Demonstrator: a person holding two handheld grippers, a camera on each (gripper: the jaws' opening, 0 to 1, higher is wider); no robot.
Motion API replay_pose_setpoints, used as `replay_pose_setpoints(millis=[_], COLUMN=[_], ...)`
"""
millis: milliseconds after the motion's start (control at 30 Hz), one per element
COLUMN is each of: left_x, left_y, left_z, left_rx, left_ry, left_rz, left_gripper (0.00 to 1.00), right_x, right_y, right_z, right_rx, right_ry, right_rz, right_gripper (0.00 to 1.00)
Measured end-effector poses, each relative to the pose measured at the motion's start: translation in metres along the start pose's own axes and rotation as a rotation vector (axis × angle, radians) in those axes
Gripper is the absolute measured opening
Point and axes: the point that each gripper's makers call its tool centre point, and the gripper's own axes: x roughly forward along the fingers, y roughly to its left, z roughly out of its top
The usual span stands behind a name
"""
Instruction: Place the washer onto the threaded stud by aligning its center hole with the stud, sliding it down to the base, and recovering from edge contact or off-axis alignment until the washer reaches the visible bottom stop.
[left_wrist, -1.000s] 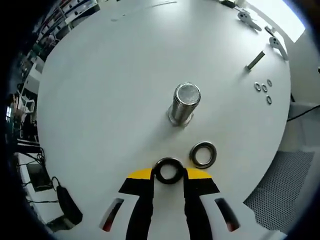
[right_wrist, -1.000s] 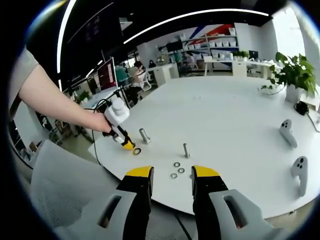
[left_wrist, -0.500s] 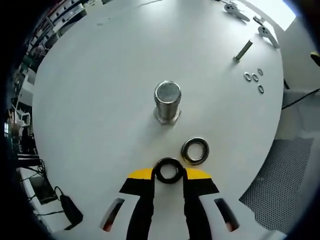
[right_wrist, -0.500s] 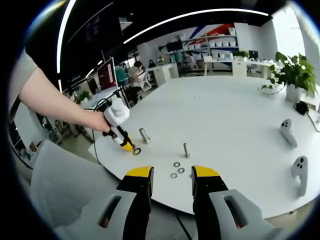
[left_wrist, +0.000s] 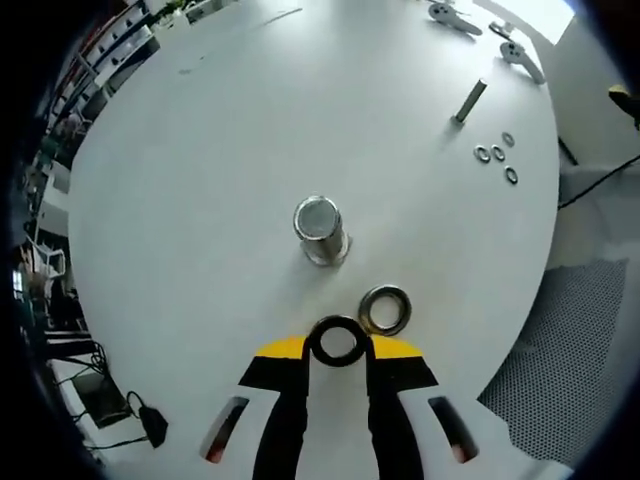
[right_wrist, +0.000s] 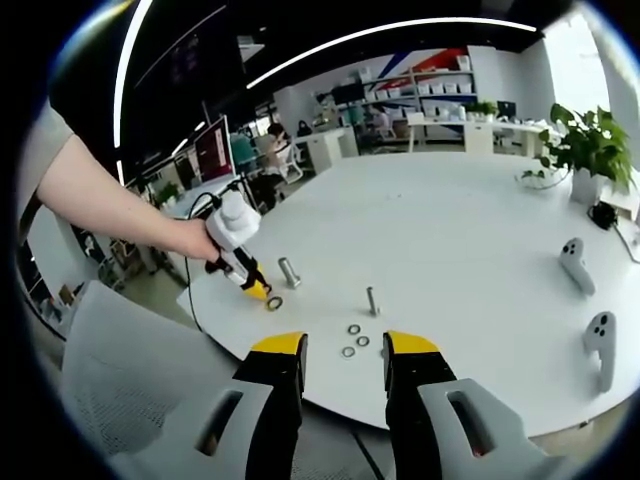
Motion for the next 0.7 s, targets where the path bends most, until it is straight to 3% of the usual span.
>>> replay_pose_setpoints(millis=[333, 700], left_x=[-0.015, -0.037], left_y=[-0.002, -0.002], left_z=[0.006, 0.025], left_rx=[0.074, 0.178], left_ry=[-0.018, -0.065], left_rz=[0.002, 0.019], left_gripper=[0.19, 0.19], right_x=[0.001, 0.001], right_y=[0.002, 0.002], right_z=[-0.001, 0.0], right_rx=[-0.002, -0.003], right_ry=[0.006, 0.003], right_rz=[0.008, 0.012], right_gripper=[0.32, 0.32])
